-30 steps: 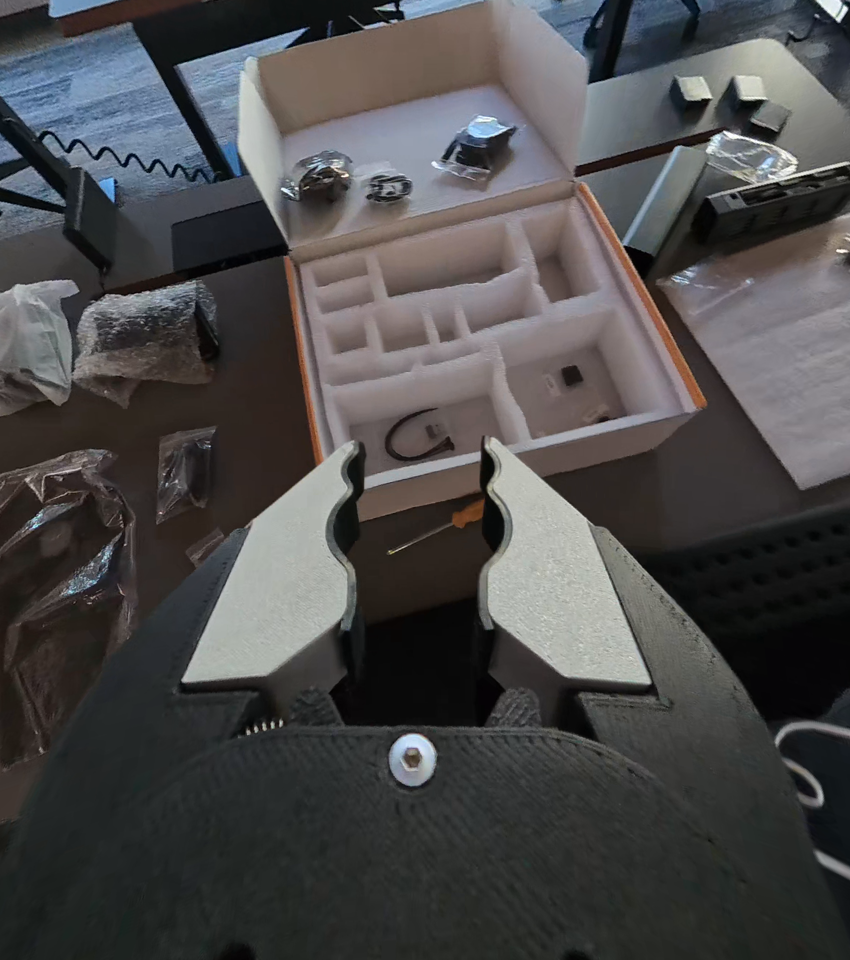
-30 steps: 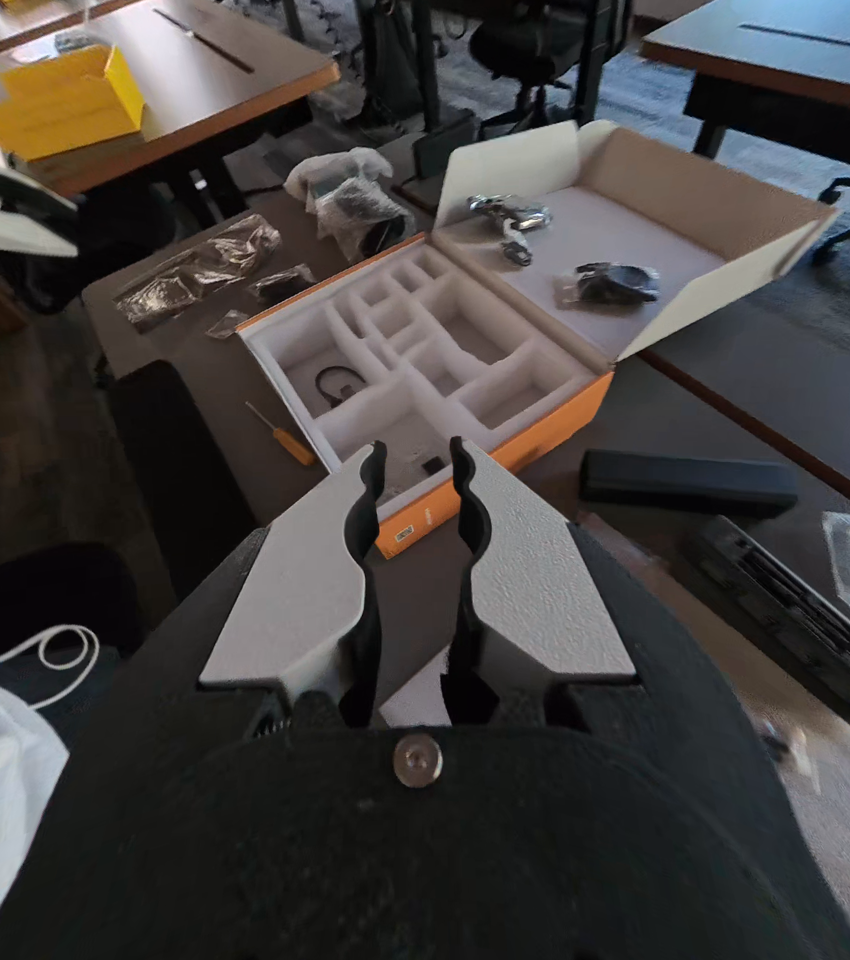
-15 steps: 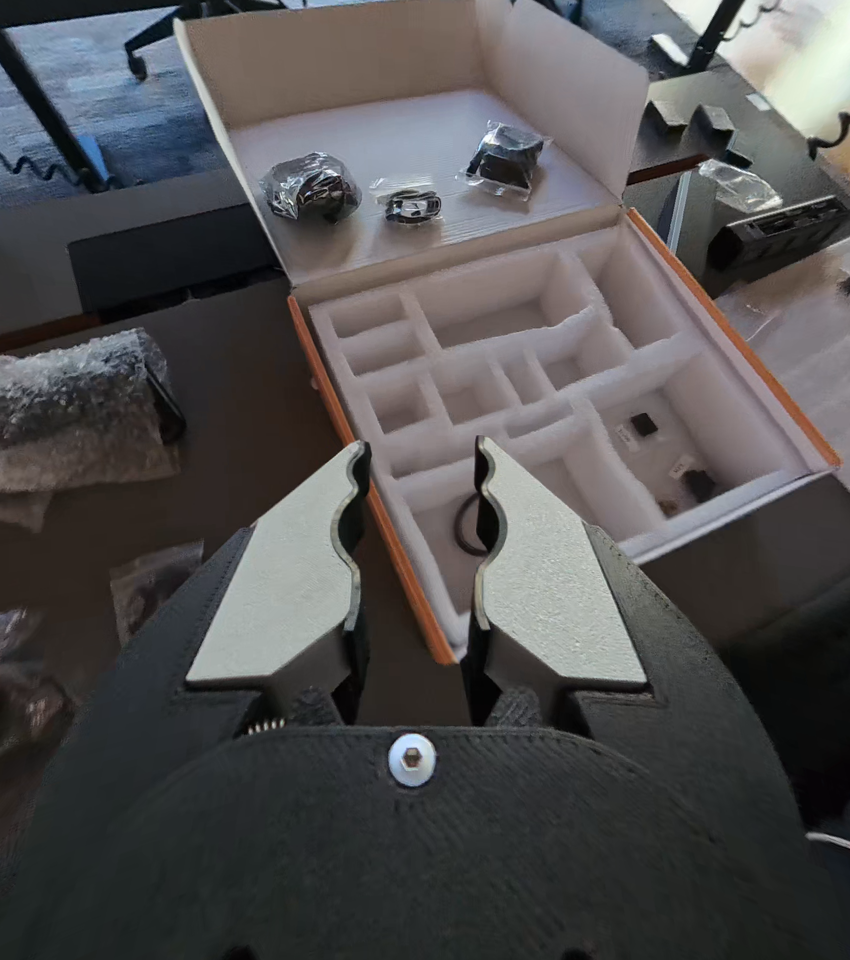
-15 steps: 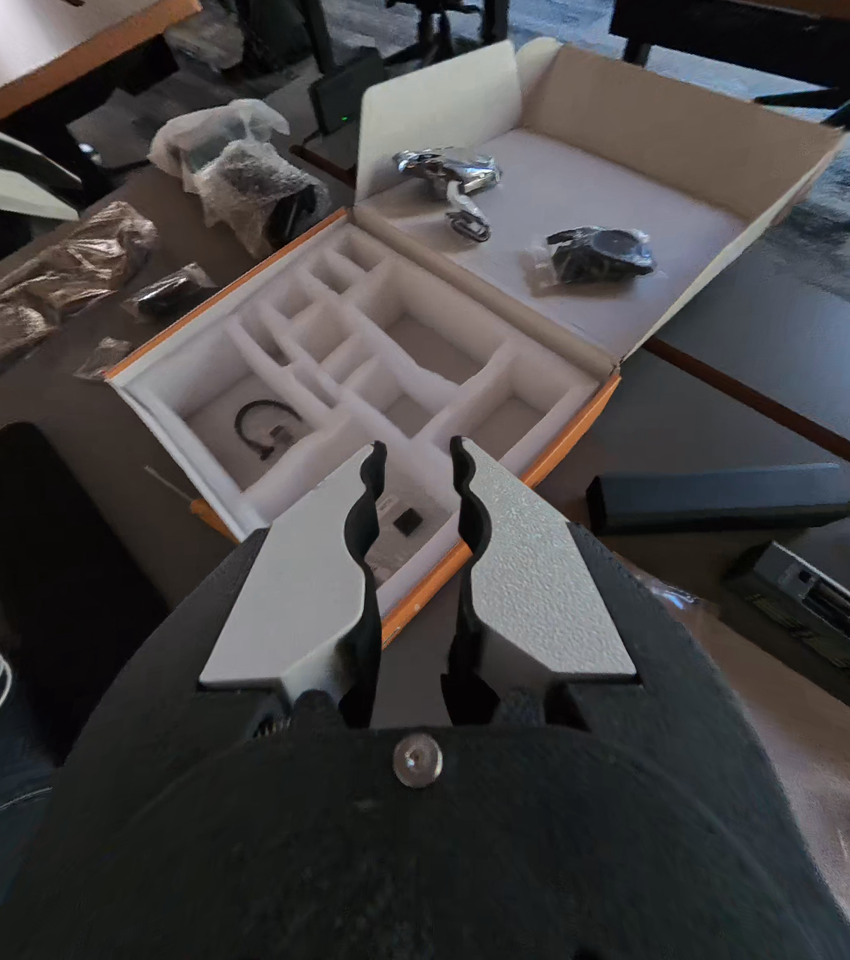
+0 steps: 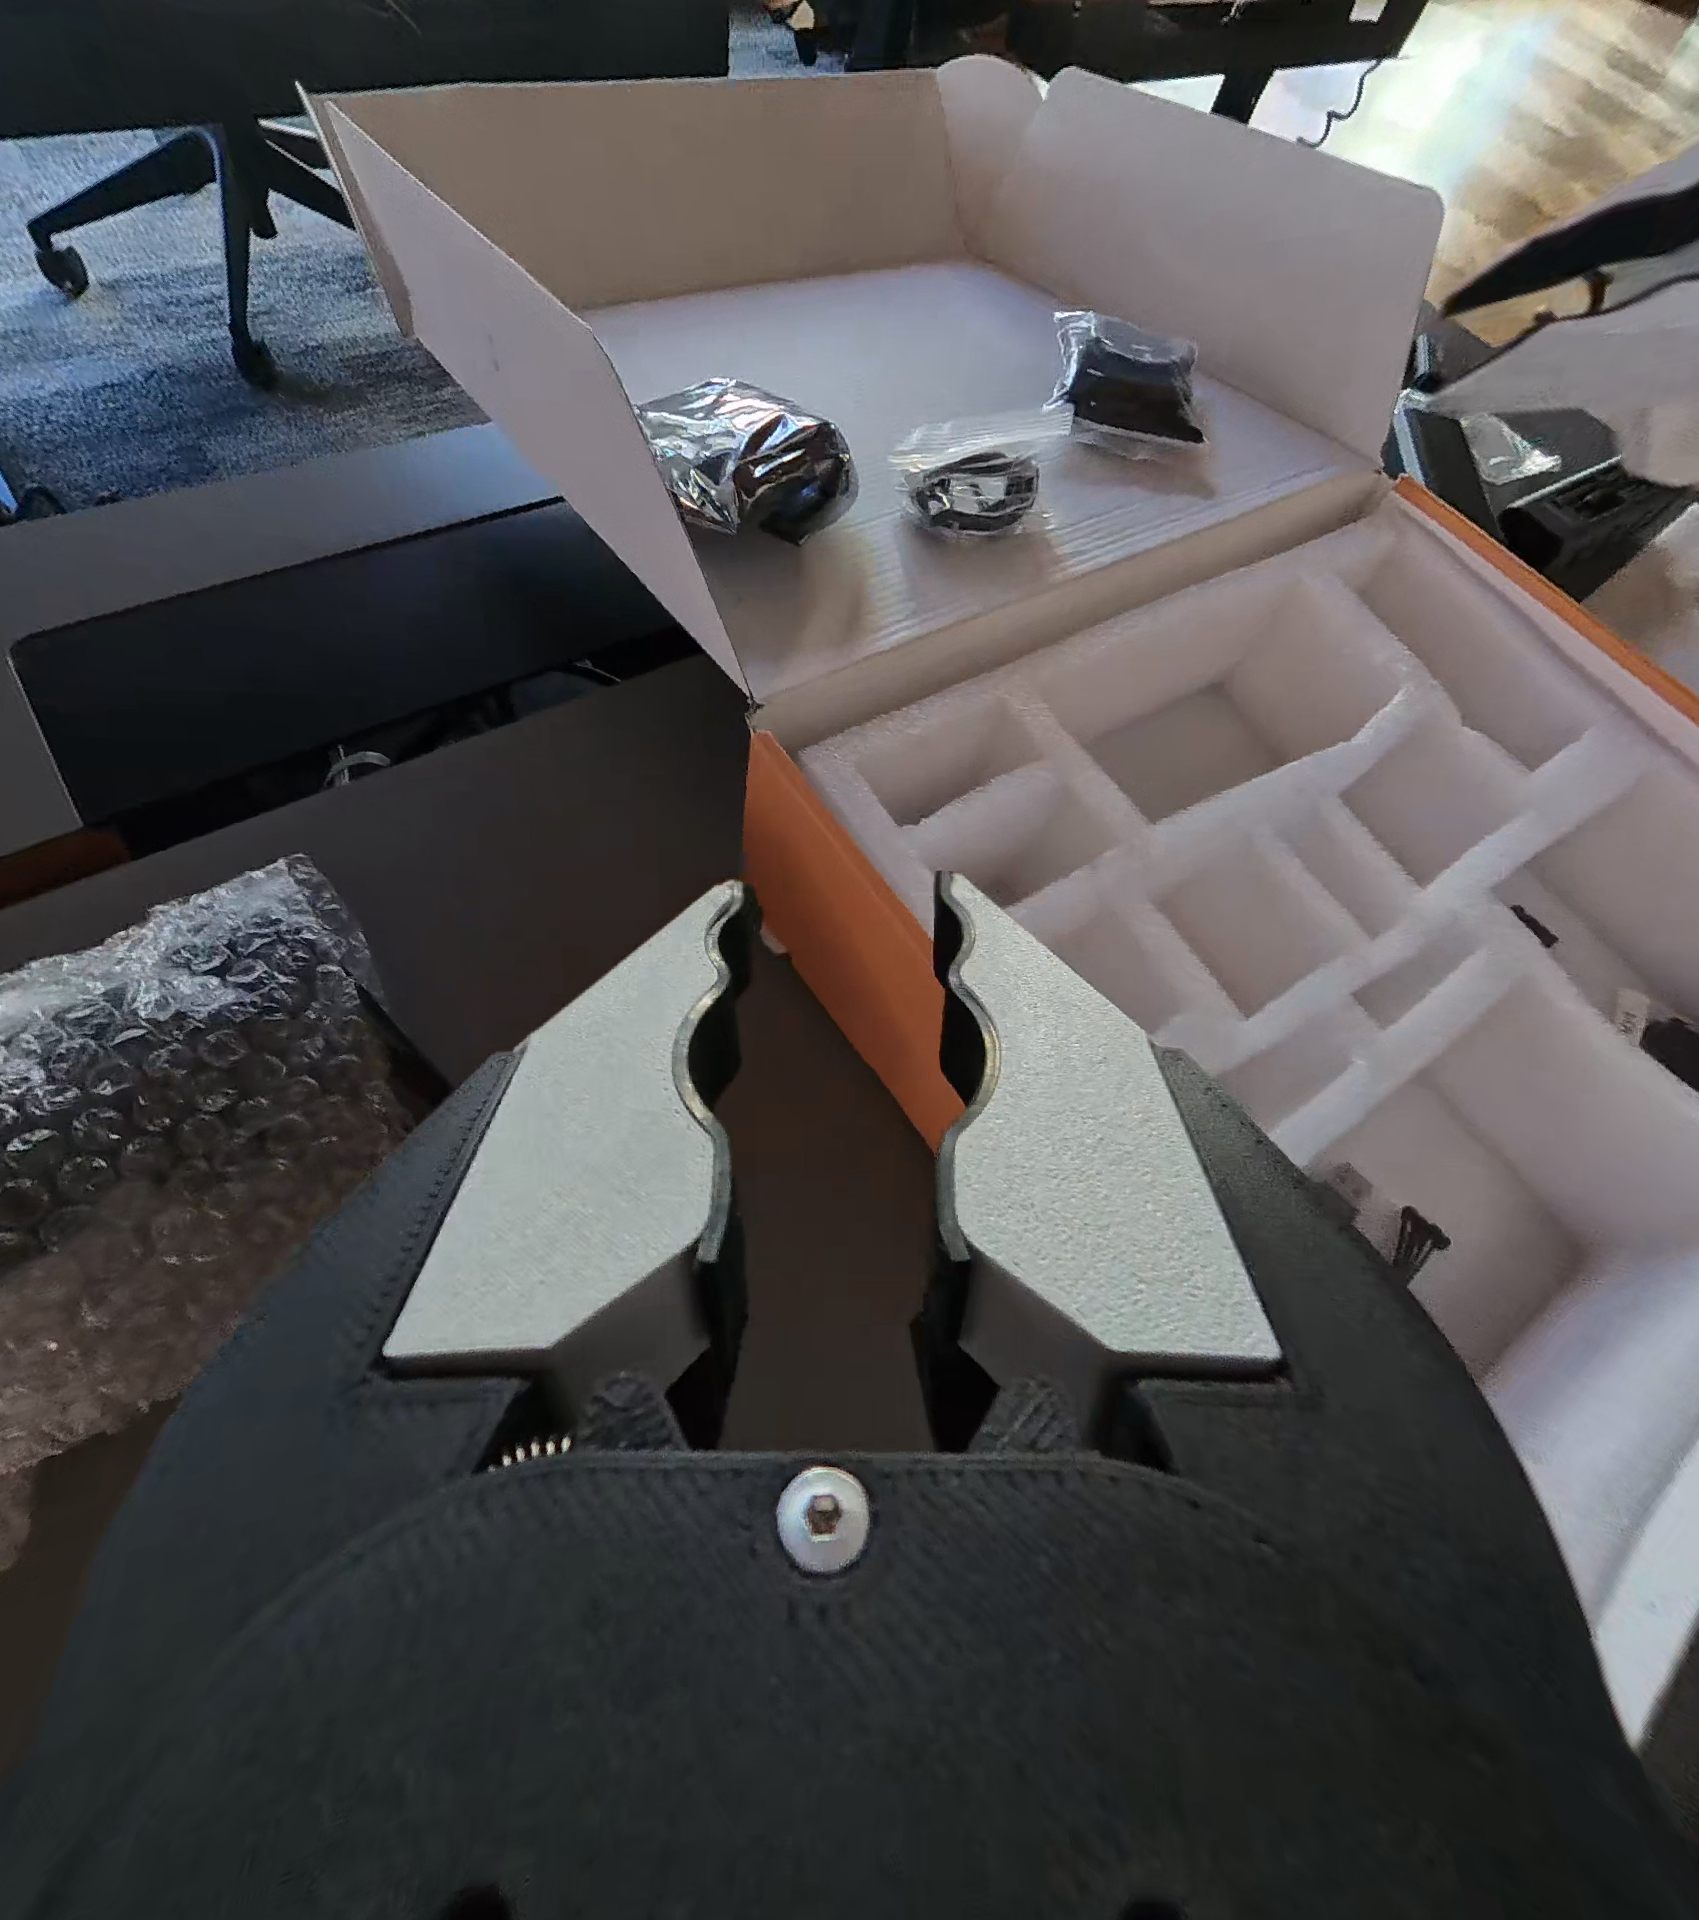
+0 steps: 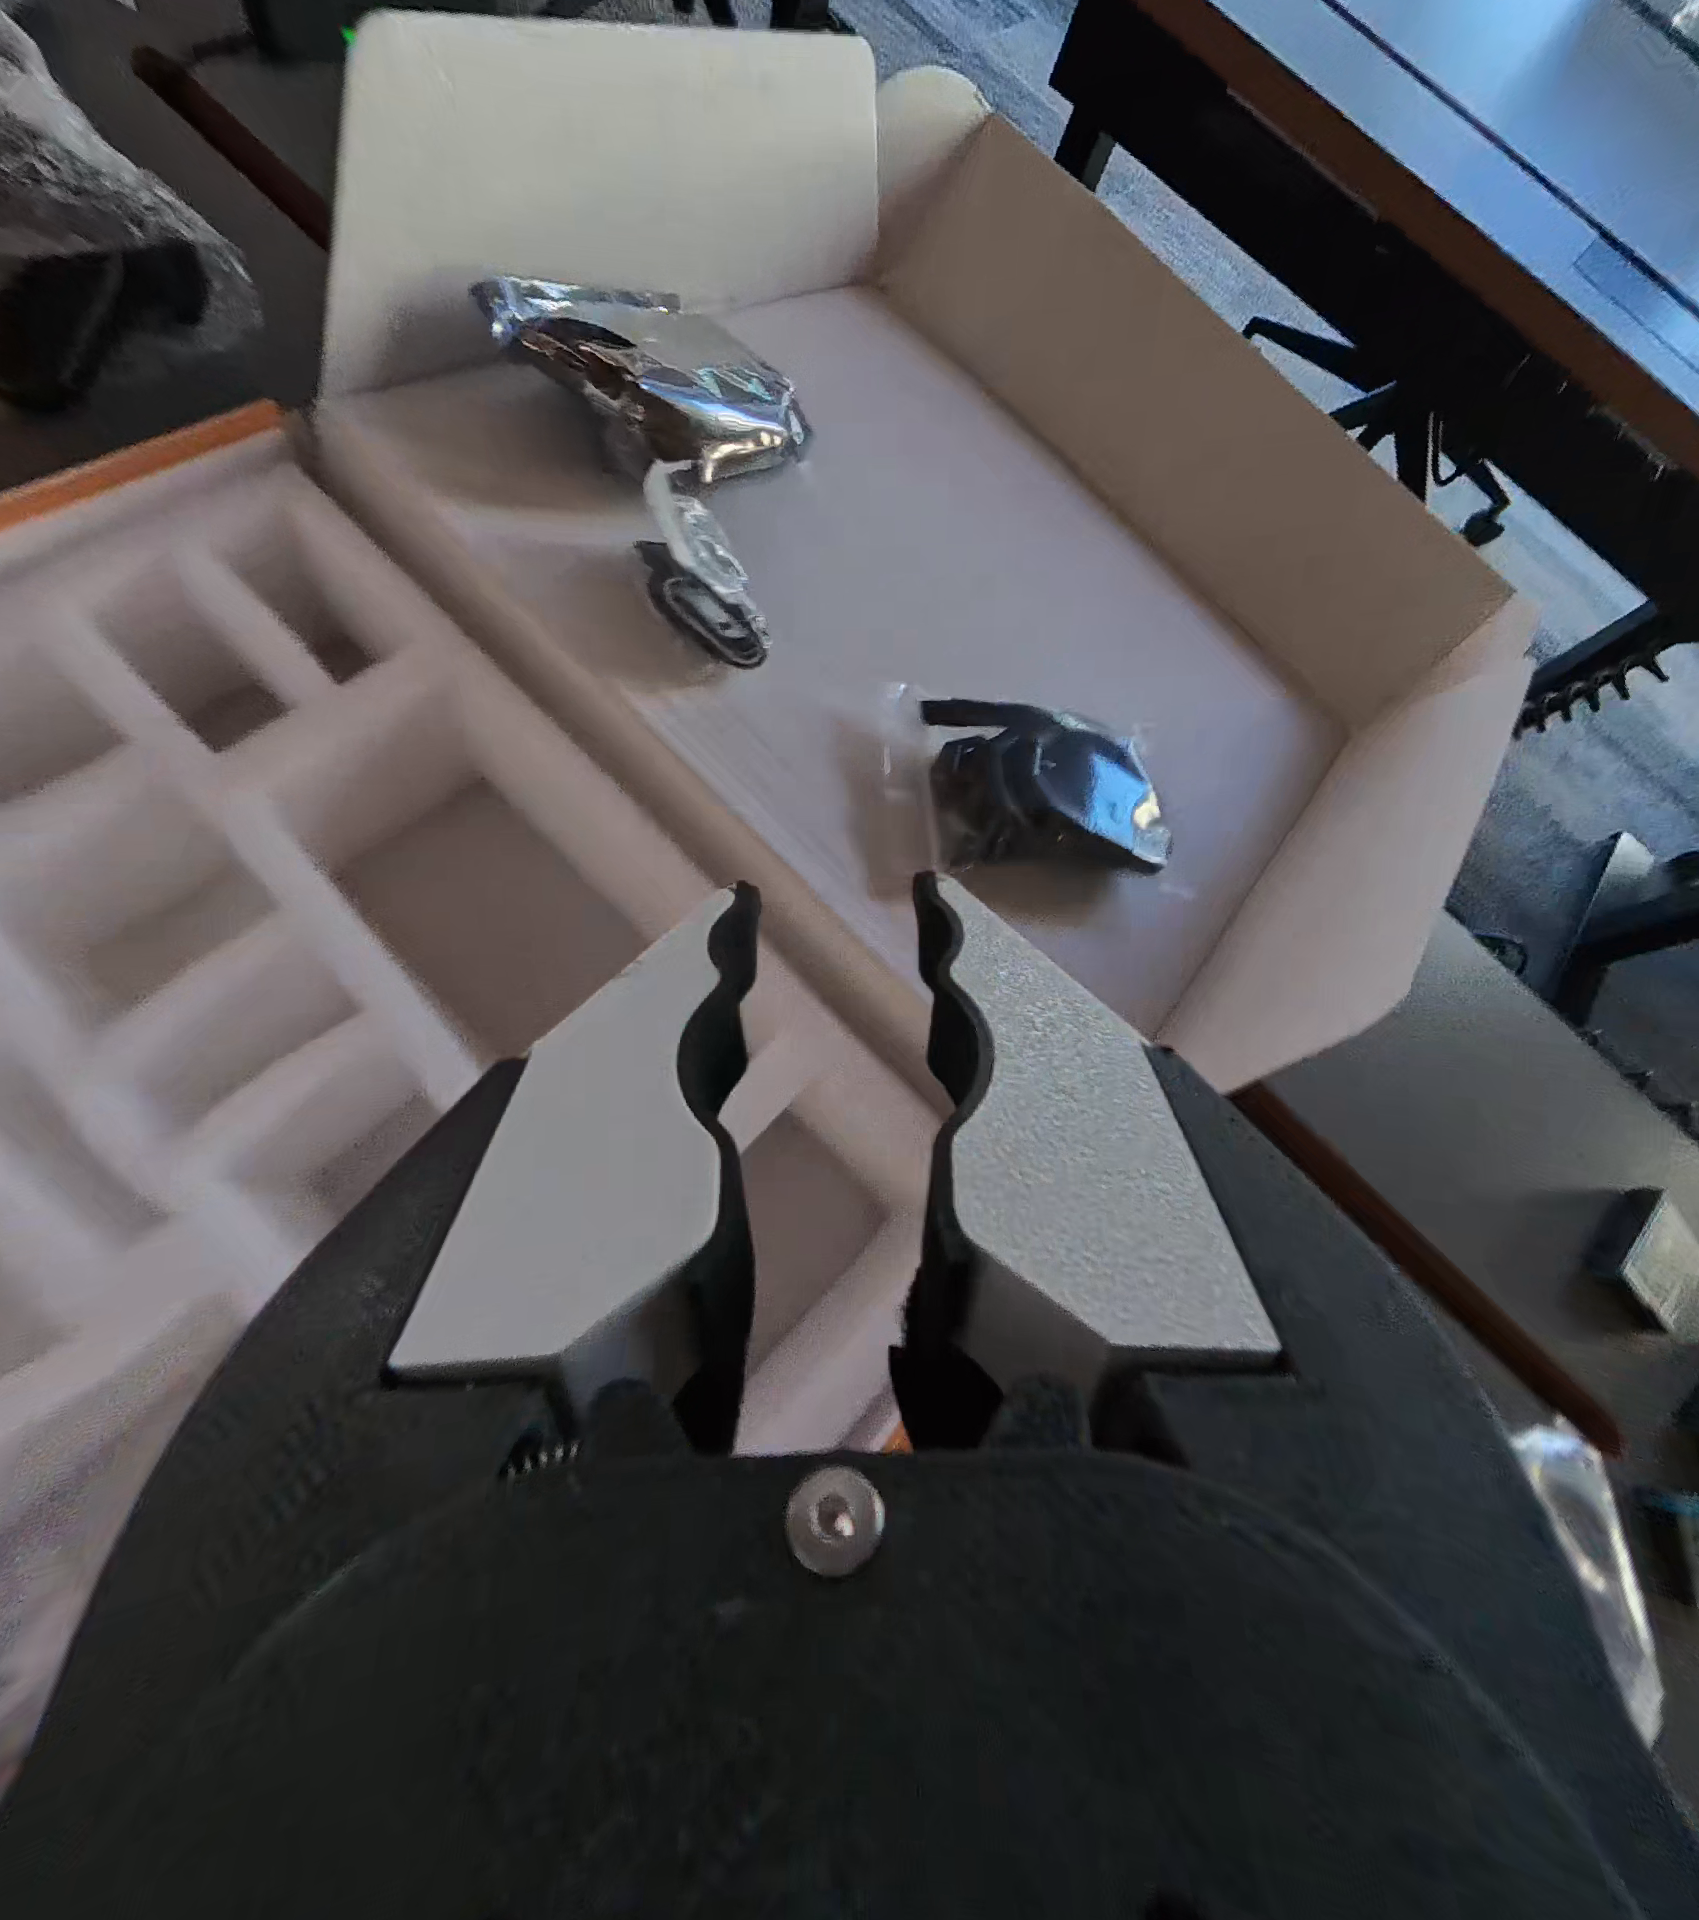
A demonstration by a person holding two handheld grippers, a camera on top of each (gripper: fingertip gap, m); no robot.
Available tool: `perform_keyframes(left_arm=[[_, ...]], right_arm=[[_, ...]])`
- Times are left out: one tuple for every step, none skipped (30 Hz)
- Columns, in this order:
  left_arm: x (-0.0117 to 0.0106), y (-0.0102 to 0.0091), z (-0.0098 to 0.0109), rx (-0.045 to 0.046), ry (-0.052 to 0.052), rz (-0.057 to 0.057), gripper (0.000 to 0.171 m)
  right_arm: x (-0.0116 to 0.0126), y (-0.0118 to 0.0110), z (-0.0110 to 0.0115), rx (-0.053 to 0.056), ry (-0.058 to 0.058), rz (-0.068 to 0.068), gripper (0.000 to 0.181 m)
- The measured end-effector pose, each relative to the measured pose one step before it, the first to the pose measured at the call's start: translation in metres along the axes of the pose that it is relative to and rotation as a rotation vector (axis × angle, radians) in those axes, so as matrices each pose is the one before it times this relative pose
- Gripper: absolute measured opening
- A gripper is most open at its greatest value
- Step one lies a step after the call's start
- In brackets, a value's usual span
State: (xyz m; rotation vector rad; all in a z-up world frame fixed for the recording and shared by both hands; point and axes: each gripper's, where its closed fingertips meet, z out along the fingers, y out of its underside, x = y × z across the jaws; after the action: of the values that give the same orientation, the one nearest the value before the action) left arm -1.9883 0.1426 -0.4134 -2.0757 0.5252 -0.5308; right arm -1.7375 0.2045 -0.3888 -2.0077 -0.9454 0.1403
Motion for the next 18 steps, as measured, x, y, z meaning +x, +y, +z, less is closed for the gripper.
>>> perform_keyframes(left_arm=[[-0.00143, -0.00078, 0.00068, 0.01047, -0.0004, -0.0008, 0.033], [-0.00086, 0.00013, -0.00048, 0.00677, -0.0011, -0.0023, 0.032], [-0.00011, 0.00102, -0.0016, -0.0007, 0.0001, -0.0035, 0.032], [0.00048, 0.00141, -0.00286, -0.00313, 0.0007, -0.0018, 0.032], [0.00026, 0.0014, -0.00383, -0.00228, -0.0022, 0.0022, 0.031], [-0.00021, 0.00171, -0.00415, -0.00221, -0.0048, 0.0042, 0.03], [-0.00072, 0.00155, -0.00381, -0.00105, -0.0056, 0.0038, 0.029], [-0.00103, 0.00134, -0.0033, 0.00082, -0.0051, 0.002, 0.029], [-0.0016, 0.00084, -0.00262, 0.00211, -0.0063, 0.0012, 0.029], [-0.00254, 0.00046, -0.00208, 0.00357, -0.0114, 0.0012, 0.029], [-0.00285, 0.00018, -0.00153, 0.0052, -0.0136, -0.0013, 0.029], [-0.00235, -0.00021, -0.00114, 0.00785, -0.0115, -0.0062, 0.029], [-0.00152, -0.00065, -0.00084, 0.00929, -0.0079, -0.0102, 0.029], [-0.00064, -0.00044, -0.00055, 0.00835, -0.0046, -0.0108, 0.029], [0.00015, -0.00005, -0.00049, 0.00602, -0.001, -0.0082, 0.029], [0.00092, 0.00063, -0.0004, 0.00237, 0.0011, -0.0044, 0.029], [0.00127, 0.00157, -0.00035, -0.00162, 0.0022, 0.0005, 0.029], [0.00147, 0.00227, -0.00029, -0.00576, 0.0026, 0.0041, 0.028]], right_arm=[[0.00662, -0.00012, 0.01396, -0.0119, -0.0058, -0.0377, 0.034], [0.00669, 0.002, 0.01282, -0.0254, -0.0025, -0.0569, 0.038], [0.00834, 0.00161, 0.01021, -0.0234, 0.014, -0.0622, 0.038], [0.00583, -0.00249, 0.00798, 0.0027, 0.0046, -0.0451, 0.038], [0.00107, -0.00585, 0.00636, 0.0201, -0.0218, -0.0089, 0.037], [-0.00319, -0.00827, 0.00594, 0.0231, -0.0452, 0.0292, 0.037], [-0.00528, -0.00962, 0.00618, 0.0254, -0.0467, 0.0354, 0.037], [-0.00736, -0.00991, 0.00691, 0.0273, -0.0449, 0.0118, 0.038], [-0.00818, -0.00871, 0.00807, 0.0218, -0.0398, -0.0121, 0.039], [-0.00894, -0.0072, 0.00908, 0.0198, -0.0416, -0.0275, 0.039], [-0.00658, -0.00351, 0.0103, 0.0073, -0.0292, -0.0342, 0.039], [-0.00313, 0.0014, 0.0113, -0.0126, -0.015, -0.0277, 0.039], [-0.00337, 0.00435, 0.01132, -0.0243, -0.0248, -0.0061, 0.038], [-0.00386, 0.0033, 0.00949, -0.0201, -0.0354, 0.0194, 0.035], [-0.00133, 0.00047, 0.0062, -0.0078, -0.0232, 0.0288, 0.03], [0.00081, -0.00231, 0.00272, 0.0075, -0.0096, 0.0253, 0.021], [0.0013, -0.00402, 0.00018, 0.0185, -0.0081, 0.0246, 0.012], [0.0024, -0.00344, -0.00101, 0.0142, -0.0064, 0.0348, 0.007]])
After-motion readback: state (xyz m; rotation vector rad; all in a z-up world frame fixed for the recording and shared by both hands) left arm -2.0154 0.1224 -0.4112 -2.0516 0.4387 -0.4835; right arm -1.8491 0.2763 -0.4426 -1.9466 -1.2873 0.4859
